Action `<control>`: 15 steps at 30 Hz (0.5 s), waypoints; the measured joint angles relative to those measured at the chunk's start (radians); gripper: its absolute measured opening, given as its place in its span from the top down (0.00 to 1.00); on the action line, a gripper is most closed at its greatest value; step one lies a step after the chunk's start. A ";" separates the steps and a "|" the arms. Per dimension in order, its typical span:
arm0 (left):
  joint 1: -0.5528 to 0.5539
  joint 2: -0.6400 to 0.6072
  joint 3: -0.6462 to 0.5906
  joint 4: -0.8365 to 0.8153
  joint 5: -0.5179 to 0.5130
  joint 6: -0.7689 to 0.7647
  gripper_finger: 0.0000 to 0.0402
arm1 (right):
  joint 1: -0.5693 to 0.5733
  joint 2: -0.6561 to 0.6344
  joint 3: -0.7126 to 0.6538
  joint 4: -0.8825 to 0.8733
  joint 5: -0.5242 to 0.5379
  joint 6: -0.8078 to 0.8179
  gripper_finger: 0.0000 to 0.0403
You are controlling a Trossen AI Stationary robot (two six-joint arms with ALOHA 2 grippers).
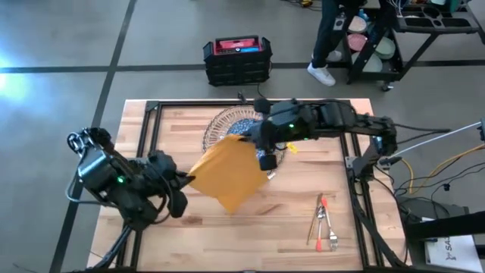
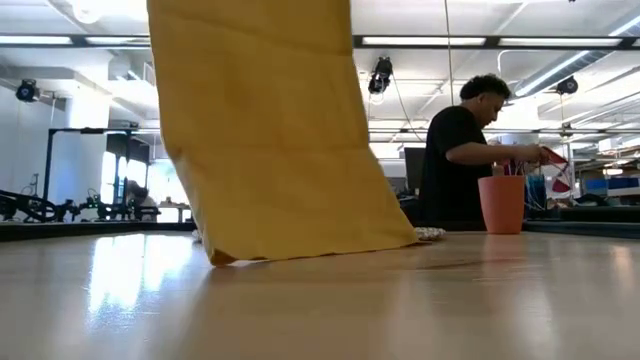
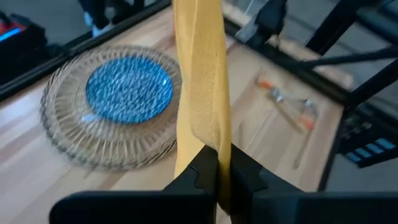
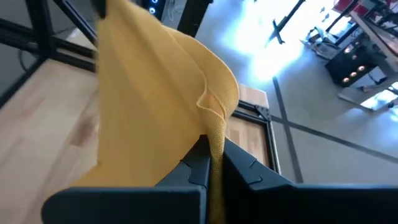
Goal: Set table place
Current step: Fold the yellow napkin
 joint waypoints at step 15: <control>0.000 0.098 0.304 0.032 0.007 0.230 1.00 | 0.117 -0.097 -0.001 -0.081 0.033 0.127 1.00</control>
